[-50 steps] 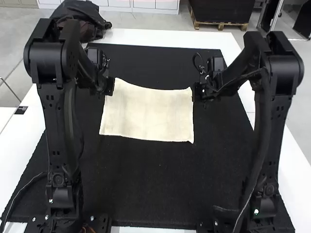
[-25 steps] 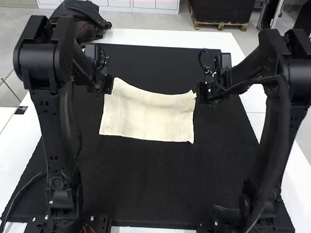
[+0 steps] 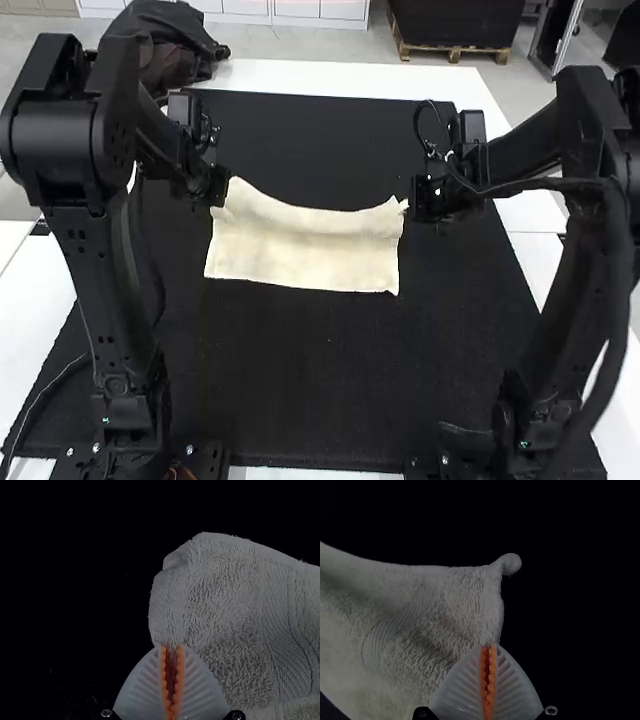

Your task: Fold the towel.

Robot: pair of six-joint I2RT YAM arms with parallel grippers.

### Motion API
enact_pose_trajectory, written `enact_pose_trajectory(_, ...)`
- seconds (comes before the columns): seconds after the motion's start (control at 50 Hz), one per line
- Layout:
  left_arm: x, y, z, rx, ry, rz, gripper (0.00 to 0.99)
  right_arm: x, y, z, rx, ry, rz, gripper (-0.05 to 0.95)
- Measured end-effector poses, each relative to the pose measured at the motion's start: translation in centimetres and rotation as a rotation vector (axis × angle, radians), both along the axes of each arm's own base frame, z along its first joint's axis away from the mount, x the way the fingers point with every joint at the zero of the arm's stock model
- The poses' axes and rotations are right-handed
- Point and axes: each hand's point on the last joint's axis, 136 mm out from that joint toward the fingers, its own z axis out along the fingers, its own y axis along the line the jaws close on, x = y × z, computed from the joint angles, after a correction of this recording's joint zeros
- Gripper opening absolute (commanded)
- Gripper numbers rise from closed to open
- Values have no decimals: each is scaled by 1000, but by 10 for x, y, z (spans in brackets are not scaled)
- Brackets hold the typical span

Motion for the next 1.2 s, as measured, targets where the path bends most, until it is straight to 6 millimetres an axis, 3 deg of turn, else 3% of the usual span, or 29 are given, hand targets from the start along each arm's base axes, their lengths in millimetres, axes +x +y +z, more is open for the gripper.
enact_pose_trajectory(0.42,-31,-2,2,0,2,0,25,-33,-5,-10,4,50,0,-30)
enact_pose_trajectory(1.2,-97,-7,-23,-2,19,1,26,-78,-10,-41,1,99,1,-28)
